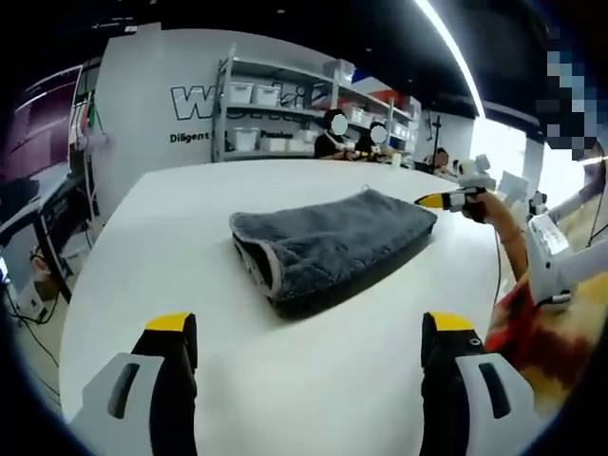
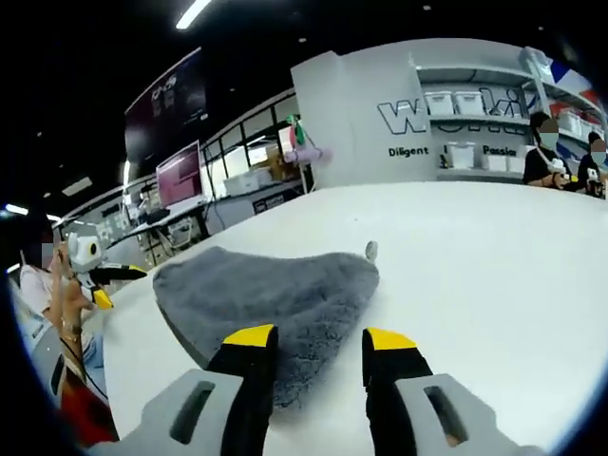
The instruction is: Fold the towel on the table until its edges align and the towel forms a compact rectangular stack.
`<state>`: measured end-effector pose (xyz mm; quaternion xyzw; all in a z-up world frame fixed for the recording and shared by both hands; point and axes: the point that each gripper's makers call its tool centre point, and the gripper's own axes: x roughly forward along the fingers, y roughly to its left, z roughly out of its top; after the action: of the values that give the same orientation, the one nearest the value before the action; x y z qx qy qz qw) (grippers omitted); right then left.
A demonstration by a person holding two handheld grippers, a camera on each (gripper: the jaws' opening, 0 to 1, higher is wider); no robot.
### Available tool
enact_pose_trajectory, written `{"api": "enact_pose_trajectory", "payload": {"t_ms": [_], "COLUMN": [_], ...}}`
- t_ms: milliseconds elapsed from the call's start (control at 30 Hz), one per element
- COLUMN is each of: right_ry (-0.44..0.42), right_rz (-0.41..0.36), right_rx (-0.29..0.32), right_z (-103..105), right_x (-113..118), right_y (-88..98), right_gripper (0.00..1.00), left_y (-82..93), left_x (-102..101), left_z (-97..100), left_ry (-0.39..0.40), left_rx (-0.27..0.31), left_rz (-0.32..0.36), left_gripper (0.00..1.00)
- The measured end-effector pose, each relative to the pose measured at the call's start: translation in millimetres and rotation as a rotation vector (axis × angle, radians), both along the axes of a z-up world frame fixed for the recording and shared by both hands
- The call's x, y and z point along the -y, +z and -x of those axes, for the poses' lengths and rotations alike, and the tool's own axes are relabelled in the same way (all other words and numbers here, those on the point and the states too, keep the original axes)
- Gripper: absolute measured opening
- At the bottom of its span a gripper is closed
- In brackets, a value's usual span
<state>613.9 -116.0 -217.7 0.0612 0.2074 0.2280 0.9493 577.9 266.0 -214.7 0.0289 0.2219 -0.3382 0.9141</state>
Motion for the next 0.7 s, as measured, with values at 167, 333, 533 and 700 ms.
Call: {"api": "enact_pose_trajectory", "payload": {"t_ms": [167,333,533,700], "right_ry": [0.01,0.03,0.044,0.055], "right_rz": [0.011,0.049,-0.012,-0.096], "right_rx": [-0.05,-0.1,-0.138,-0.165], "right_z": [1,3,7,7], "right_x": [-2,-3,-10,-14], "right_y": [-14.9,-31.1,-40.4,-41.6], "right_gripper": [0.29,0.26,0.23,0.15], "left_y": [-0.4,0.0,-1.2,-4.2], "left_x": [2,5,6,7], "left_z": [0.1,-0.1,0.9,2.1], "left_ry": [0.0,-0.002,0.004,0.007], "left_rx": [-0.004,-0.002,-0.004,-0.01], "left_rz": [-0.002,-0.003,-0.009,-0.009], "left_gripper": [0.96,0.96,0.94,0.94]}}
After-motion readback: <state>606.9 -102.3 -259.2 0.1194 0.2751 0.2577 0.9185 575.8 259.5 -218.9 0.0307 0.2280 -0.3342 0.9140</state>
